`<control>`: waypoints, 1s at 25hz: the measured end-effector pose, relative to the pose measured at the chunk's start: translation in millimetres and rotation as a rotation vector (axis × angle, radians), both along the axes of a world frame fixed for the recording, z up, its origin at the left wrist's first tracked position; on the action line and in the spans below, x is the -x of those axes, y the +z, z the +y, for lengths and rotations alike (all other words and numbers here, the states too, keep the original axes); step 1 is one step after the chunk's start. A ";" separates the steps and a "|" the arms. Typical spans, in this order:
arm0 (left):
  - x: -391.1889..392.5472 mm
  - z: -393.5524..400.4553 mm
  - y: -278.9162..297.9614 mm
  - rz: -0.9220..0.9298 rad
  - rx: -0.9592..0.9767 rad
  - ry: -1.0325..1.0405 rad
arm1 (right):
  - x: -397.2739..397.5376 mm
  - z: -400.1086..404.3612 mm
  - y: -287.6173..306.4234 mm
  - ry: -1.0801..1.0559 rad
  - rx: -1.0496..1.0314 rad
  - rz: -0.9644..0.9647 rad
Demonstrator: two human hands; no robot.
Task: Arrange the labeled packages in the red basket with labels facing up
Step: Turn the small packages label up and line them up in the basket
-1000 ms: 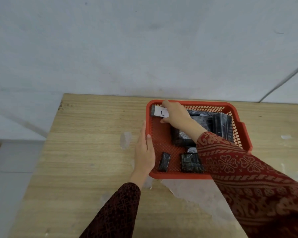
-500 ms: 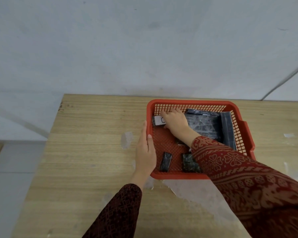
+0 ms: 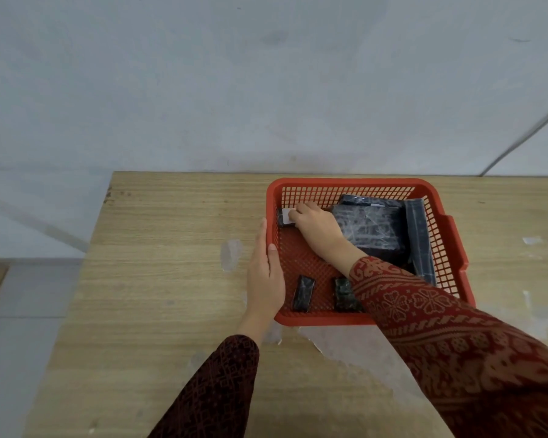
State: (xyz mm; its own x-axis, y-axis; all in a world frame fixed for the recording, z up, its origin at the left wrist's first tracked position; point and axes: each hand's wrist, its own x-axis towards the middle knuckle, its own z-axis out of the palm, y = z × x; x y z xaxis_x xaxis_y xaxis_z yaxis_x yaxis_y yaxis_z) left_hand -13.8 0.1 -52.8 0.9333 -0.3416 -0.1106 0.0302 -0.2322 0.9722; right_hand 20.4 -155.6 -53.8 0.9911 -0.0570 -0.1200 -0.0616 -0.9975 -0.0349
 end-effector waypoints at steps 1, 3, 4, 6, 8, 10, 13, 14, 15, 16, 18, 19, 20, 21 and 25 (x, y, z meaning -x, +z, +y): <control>0.0 0.3 -0.8 -0.011 -0.004 -0.001 | 1.2 1.2 -2.3 0.010 0.030 0.008; -0.4 -0.1 -1.5 -0.025 -0.007 0.000 | 2.7 4.8 -5.2 -0.006 0.043 0.015; -0.2 -0.4 -1.6 -0.024 -0.008 0.002 | 2.6 7.2 -5.3 -0.023 0.032 0.014; -0.2 -0.5 -1.3 -0.012 -0.010 0.006 | 1.1 9.2 -2.7 -0.063 -0.011 0.022; 0.3 0.1 0.2 -0.010 -0.019 0.003 | 6.7 6.1 1.8 -0.064 -0.075 0.046; -0.5 0.9 2.1 -0.017 -0.031 -0.001 | 22.1 1.7 6.6 0.060 -0.096 0.027; -0.5 1.0 3.4 -0.030 -0.052 0.000 | 60.8 -3.3 11.2 0.396 -0.078 0.063; -0.3 0.9 3.2 -0.033 -0.056 0.002 | 73.0 -3.6 11.5 0.479 -0.067 0.109; 0.2 0.9 3.1 -0.034 -0.060 0.004 | 82.9 -2.8 10.5 0.533 -0.056 0.156; 0.2 0.9 3.0 -0.037 -0.066 0.003 | 90.0 -0.6 8.8 0.563 -0.049 0.187; 0.4 1.0 2.9 -0.043 -0.072 0.000 | 93.8 5.1 5.1 0.565 -0.055 0.183; 0.6 1.0 3.0 -0.045 -0.070 -0.003 | 90.9 7.5 4.9 0.550 -0.066 0.168; 0.8 1.0 3.1 -0.045 -0.066 -0.006 | 85.6 9.1 6.5 0.532 -0.080 0.163; 1.2 1.1 3.0 -0.044 -0.062 -0.008 | 79.3 9.7 9.0 0.510 -0.101 0.172; 0.2 2.3 -0.1 -0.050 -0.065 -0.009 | 46.3 0.7 17.9 0.348 -0.182 0.157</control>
